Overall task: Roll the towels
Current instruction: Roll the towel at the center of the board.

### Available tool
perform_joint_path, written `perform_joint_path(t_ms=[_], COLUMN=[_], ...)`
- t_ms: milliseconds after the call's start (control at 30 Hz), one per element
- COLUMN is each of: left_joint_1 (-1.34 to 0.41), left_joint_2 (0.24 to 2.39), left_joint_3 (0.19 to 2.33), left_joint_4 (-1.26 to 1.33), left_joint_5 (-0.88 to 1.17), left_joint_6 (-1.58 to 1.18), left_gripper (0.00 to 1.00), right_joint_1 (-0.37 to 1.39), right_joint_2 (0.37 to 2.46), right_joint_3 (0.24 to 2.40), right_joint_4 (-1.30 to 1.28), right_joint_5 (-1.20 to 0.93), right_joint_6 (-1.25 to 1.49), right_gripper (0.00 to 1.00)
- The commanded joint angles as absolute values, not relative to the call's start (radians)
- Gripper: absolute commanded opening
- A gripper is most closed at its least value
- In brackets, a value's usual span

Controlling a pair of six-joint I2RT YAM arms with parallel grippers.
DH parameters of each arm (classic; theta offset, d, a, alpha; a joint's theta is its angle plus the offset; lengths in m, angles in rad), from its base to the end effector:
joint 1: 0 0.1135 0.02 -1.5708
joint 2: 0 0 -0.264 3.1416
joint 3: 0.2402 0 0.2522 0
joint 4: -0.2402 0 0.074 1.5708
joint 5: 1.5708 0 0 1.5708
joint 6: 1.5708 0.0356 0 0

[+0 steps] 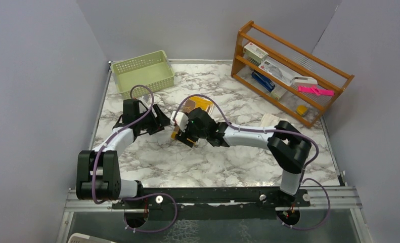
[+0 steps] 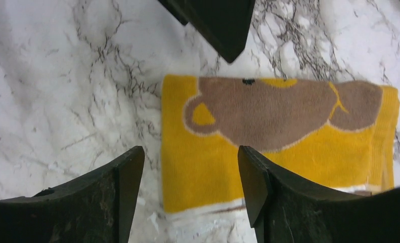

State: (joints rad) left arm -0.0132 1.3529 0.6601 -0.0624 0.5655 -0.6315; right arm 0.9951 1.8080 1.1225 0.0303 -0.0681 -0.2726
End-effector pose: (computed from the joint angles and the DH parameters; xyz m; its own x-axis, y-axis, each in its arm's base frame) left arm 0.2652 -0.0226 0.1896 -0.7901 -0.4881 -0.3709 -0.0807 0.6826 -0.7263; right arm 0.2138 0.3339 0.1947 -0.0863 -0.6263 -0.7748 -0.9236 0.3419 -0.1736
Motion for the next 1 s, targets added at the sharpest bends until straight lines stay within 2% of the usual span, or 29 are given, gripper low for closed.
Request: perform_joint_path(t_ms=[0,567,700,833,967], left_joint_1=[0.011,0.063,0.068,0.073,0.082], left_joint_2=[1.321,1.342,1.343,1.341,1.343], left_joint_3=[0.645,0.643,0.643,0.647,0.654], left_joint_4=[-0.062,-0.068,-0.075,-0.087,-0.101], left_joint_5=[0.659,0.724,0.726,0.728,0.732], left_joint_6=[-0.590,-0.561,-0.556,-0.543,-0.530], left_gripper=[0.67,0.68,0.68,0.68,0.68], right_joint_1=[1.019,1.038,1.038,1.038,1.037], right_joint_2=[1.906,1.966,1.990,2.009,2.045], right_joint_3=[1.240,1.250,1.250,1.243,1.255], right_joint_4=[-0.010,-0.096,-0.099,-0.084,-0.094], right_joint_5=[-0.049,-0.078,-0.077,-0.074,-0.064], right_joint_6=[-0.311,-0.257,-0.252,-0.231,-0.223], right_gripper=[0.67,0.66,0.59,0.57,0.46])
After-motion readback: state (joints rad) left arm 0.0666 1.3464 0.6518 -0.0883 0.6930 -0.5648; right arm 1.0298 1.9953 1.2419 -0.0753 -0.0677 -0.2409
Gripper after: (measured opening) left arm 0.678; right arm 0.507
